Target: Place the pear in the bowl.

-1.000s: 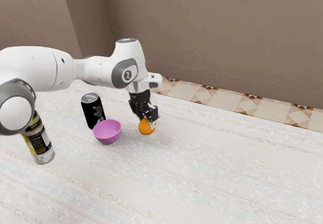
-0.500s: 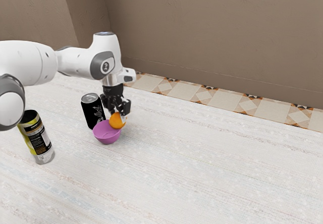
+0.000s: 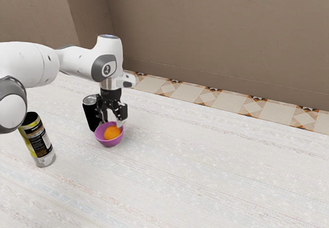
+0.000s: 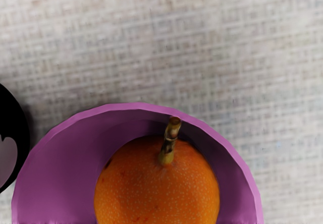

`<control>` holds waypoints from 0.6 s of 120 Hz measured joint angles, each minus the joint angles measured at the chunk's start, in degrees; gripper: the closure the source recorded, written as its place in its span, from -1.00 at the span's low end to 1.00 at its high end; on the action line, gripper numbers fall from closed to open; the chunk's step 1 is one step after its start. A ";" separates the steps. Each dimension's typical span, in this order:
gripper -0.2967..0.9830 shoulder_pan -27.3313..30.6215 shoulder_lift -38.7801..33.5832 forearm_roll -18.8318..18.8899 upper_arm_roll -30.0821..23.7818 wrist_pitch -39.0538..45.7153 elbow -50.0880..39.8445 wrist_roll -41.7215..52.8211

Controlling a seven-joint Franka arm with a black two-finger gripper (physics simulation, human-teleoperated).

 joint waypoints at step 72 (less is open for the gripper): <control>-0.52 -3.39 -23.17 -0.83 -9.08 -3.53 -3.80 6.39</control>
